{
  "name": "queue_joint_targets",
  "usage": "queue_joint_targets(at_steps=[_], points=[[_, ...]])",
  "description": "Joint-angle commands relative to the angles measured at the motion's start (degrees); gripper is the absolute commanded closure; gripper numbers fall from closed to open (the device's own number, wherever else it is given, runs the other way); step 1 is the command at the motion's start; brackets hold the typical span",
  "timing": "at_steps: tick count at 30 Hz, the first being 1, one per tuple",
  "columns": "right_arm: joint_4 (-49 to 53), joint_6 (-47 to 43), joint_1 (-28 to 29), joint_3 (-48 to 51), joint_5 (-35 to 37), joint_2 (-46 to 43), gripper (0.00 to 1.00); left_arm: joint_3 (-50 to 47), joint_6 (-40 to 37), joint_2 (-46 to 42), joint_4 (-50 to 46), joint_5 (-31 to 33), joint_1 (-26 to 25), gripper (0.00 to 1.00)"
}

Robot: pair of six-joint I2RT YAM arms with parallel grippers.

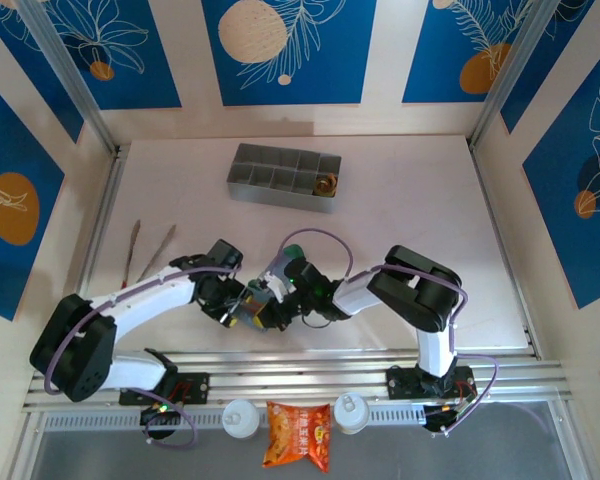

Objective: Roll the socks

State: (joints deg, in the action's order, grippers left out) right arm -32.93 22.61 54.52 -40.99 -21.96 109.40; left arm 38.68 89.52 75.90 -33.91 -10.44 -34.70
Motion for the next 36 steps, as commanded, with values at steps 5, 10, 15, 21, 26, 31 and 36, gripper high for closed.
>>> queue_joint_targets(at_steps=[5, 10, 15, 21, 26, 31, 36], points=[[18.6, 4.2, -2.7, 6.6, 1.7, 7.0, 1.00, -1.5, 0.3, 3.5, 3.0, 0.6, -1.5, 0.53], [19.9, 3.2, -3.5, 6.0, 1.8, 7.1, 1.00, -1.1, 0.5, 6.7, 3.9, 0.6, -3.4, 0.65], [24.7, -2.2, -3.0, 3.3, 4.8, 5.3, 1.00, -0.8, 2.1, 10.4, 0.8, -1.9, -4.8, 0.93], [25.4, -12.6, 1.7, 3.8, 13.0, -5.0, 0.75, 3.4, 3.8, 16.6, -11.7, -4.7, -6.0, 1.00], [21.8, -21.6, 8.1, 7.2, 26.7, -17.5, 0.58, 7.5, 6.9, 20.6, -17.4, -3.6, -6.4, 1.00], [22.0, -26.5, 13.9, 9.6, 38.6, -25.3, 0.50, 10.6, 10.3, 25.3, -18.7, -4.6, -6.4, 1.00], [23.8, -31.4, 19.5, 8.6, 46.9, -24.8, 0.48, 16.4, 10.5, 29.3, -22.7, -2.5, -6.4, 1.00]])
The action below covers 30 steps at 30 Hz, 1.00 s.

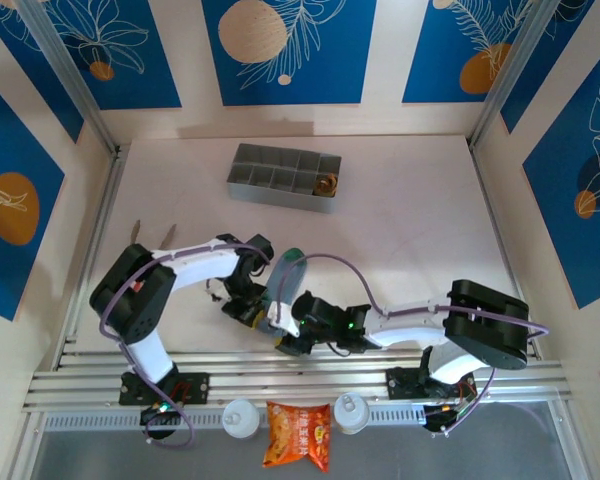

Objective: Roll the socks

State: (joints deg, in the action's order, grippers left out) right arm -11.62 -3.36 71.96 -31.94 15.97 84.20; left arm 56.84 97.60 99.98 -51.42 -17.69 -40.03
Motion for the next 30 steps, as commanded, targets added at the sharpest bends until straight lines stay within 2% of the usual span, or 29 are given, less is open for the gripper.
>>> queue_joint_targets(at_steps=[1, 8, 14, 17, 24, 25, 27, 30], points=[[2.6, -6.1, 2.4, -0.8, 9.4, 0.8, 0.48, -1.2, 2.5, 5.7, -5.2, 4.7, -1.0, 1.00], [2.9, -9.9, 2.7, -6.4, 13.0, 6.0, 0.51, 1.4, 2.4, 7.8, -6.6, 5.0, -1.0, 1.00], [3.8, -9.2, 3.0, -7.4, 11.6, 7.2, 0.56, 1.8, 2.1, 8.4, -5.9, 5.0, -0.9, 1.00], [4.9, -7.3, 2.7, -7.5, 10.6, 8.4, 0.69, 2.4, 1.7, 8.8, -5.7, 4.9, -0.9, 1.00], [9.7, 3.9, 0.7, -7.8, 10.2, 13.3, 0.99, 1.4, 1.7, 5.6, -2.8, 5.7, -0.5, 1.00], [9.7, 5.6, 0.4, -7.2, 9.1, 13.7, 1.00, 1.0, 2.0, 4.5, -2.0, 5.8, -0.3, 0.94], [9.0, 9.8, -1.3, -5.8, 4.5, 14.6, 1.00, -0.3, 2.6, 1.3, -0.4, 6.8, -0.1, 0.76], [6.5, 14.3, -4.2, -3.3, -5.1, 16.8, 1.00, -2.7, 3.2, -3.7, 3.0, 7.4, 0.4, 0.59]])
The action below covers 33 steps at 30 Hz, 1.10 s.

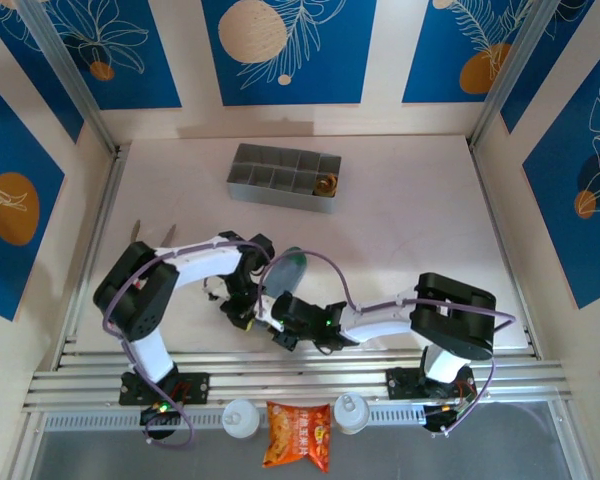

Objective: Roll the socks

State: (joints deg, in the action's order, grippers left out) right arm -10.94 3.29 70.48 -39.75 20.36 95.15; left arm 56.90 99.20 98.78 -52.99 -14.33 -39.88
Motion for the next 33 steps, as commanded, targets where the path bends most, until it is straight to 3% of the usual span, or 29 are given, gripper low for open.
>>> queue_joint_targets(at_steps=[1, 3, 5, 10, 12, 17, 23, 33], points=[[4.7, 8.6, -3.2, 5.3, -11.8, 6.4, 1.00, -3.5, 1.6, -4.0, 5.5, 4.0, 0.5, 0.53], [4.0, 10.2, -5.0, 6.1, -17.0, 7.9, 1.00, -4.6, 1.6, -6.8, 7.0, 3.9, 0.9, 0.32], [4.3, 10.8, -6.1, 6.3, -19.8, 9.2, 1.00, -5.1, 0.8, -8.9, 7.9, 4.2, 1.4, 0.21], [4.9, 12.0, -9.1, 5.9, -25.6, 11.8, 1.00, -6.6, -0.6, -15.6, 8.8, 8.6, 2.4, 0.06], [4.8, 13.0, -10.6, 5.8, -27.5, 12.9, 1.00, -8.1, -1.8, -18.6, 11.4, 10.4, 2.8, 0.05], [6.2, 15.5, -13.5, 4.9, -31.2, 16.2, 1.00, -12.8, -5.5, -24.9, 15.5, 11.9, 3.1, 0.17], [5.7, 18.9, -16.4, 5.4, -34.9, 18.7, 1.00, -18.1, -7.4, -28.6, 19.2, 9.7, 3.1, 0.39], [2.8, 24.7, -22.4, 5.5, -43.6, 23.4, 1.00, -21.4, -7.9, -25.8, 27.6, 9.0, 2.0, 0.60]])
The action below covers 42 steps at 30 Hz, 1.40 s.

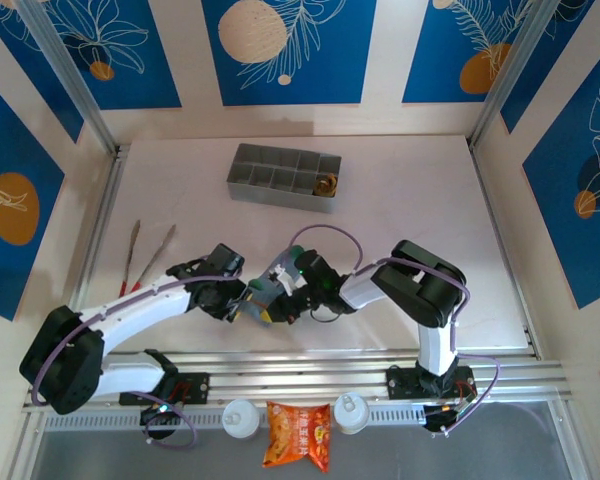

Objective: Roll the socks

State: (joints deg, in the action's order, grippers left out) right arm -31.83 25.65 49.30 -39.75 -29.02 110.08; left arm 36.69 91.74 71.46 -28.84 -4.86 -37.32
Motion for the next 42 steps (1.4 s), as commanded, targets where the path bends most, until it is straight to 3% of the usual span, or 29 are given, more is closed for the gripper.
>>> queue_joint_targets(at_steps=[1, 6, 9, 13, 17, 20, 26, 36, 38, 42], points=[[23.7, 2.7, -1.7, 5.3, 5.0, 8.9, 1.00, -1.3, -0.3, 2.1, 3.9, -0.6, -0.9, 0.61], [25.9, 3.9, -4.7, 3.1, 2.1, 11.5, 1.00, -1.9, 0.4, 3.5, 3.4, 0.5, -2.9, 0.59], [28.5, 2.9, -4.8, 1.4, 1.9, 11.6, 1.00, -2.9, 1.3, 2.4, 3.3, 1.9, -3.5, 0.44], [32.7, 1.9, -4.8, -1.5, 2.4, 12.0, 1.00, -3.6, 2.3, 0.4, 3.5, 2.9, -3.6, 0.40], [35.8, 1.1, -4.6, -3.7, 3.3, 11.8, 1.00, -3.1, 4.6, -3.7, 1.1, 3.7, -3.7, 0.27], [37.7, 0.6, -4.6, -4.9, 3.8, 11.9, 1.00, -4.1, 8.2, -6.3, 2.6, 2.4, -3.9, 0.27], [39.5, 0.7, -4.4, -6.6, 4.3, 12.4, 1.00, -6.9, 12.4, -5.6, 8.8, 0.1, -5.0, 0.42], [42.0, 0.8, -4.6, -9.3, 4.3, 13.7, 1.00, -8.1, 13.6, 1.4, 15.5, -0.4, -6.5, 0.55], [42.1, 0.8, -4.6, -9.4, 4.6, 13.6, 1.00, -7.3, 13.3, 4.5, 15.4, -1.0, -6.7, 0.62], [43.3, -0.7, -4.4, -10.4, 5.8, 12.9, 1.00, -6.6, 14.0, 9.4, 8.5, -3.1, -7.8, 0.93]])
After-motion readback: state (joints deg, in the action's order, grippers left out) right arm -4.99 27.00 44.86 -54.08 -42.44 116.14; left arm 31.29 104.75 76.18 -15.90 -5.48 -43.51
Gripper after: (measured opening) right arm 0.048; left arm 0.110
